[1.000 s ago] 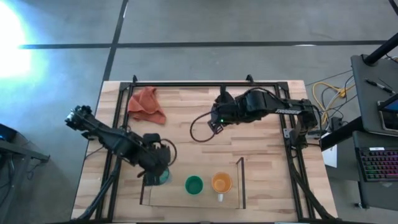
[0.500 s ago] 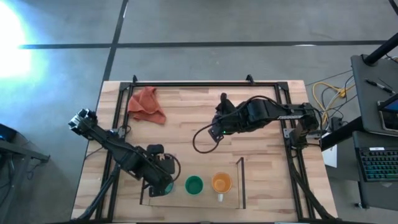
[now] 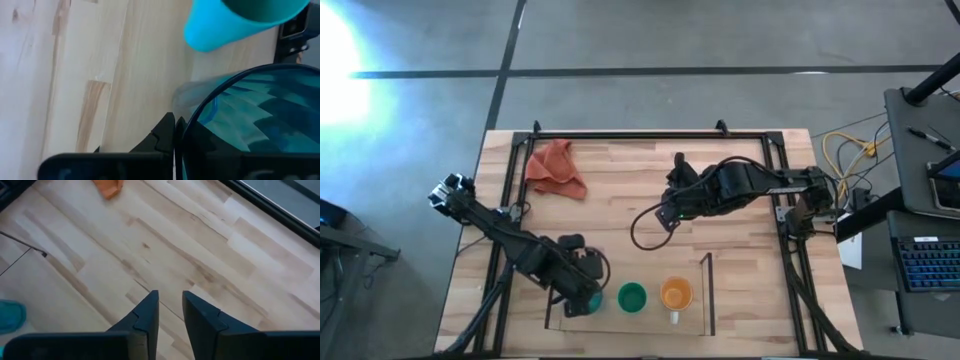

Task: Stack small to large cups/mugs on shelf
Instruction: Put the blue glass on the shelf

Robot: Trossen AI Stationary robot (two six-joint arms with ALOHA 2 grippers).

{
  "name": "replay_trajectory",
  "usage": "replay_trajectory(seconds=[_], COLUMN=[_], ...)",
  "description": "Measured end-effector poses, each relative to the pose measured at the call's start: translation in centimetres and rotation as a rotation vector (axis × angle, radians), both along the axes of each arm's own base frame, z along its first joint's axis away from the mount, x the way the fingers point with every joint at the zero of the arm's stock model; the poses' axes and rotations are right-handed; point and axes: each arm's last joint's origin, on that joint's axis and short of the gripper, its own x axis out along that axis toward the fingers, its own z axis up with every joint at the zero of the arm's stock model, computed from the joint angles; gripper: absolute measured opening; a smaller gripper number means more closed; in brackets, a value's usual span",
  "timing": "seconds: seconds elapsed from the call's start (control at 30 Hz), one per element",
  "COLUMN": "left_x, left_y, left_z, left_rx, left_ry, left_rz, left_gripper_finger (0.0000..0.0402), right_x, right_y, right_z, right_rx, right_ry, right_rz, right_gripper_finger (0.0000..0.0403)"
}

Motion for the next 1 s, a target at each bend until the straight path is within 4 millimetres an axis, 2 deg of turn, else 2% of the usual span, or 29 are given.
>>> replay_trajectory(seconds=[0.27, 0.5, 0.83, 1.0], left_x=[0.3, 0.3, 0.5, 0.5], left_y=[0.1, 0.1, 0.4, 0.3], left_z=[-1.0, -1.0, -0.5, -0.4], left_rx=[-0.031, -0.041, -0.058, -0.087], left_ry=[0.01, 0.011, -0.006, 0.013], left_rz=[0.02, 0.033, 0.068, 0.056], left_gripper_finger=[0.0, 0.0001, 0.0048, 0.0058], right_x=[0.1, 0.2, 0.3, 0.3], right_y=[0.0, 0.0, 0.1, 0.1], right_z=[-0.5, -1.4, -1.7, -1.7], right_rx=[-0.03, -0.04, -0.047, -0.054], right_ry=[0.019, 0.058, 0.075, 0.083], right_rz=[-0.006, 0.003, 0.02, 0.037], right_gripper_finger=[0.0082, 0.009, 0.0104, 0.0105])
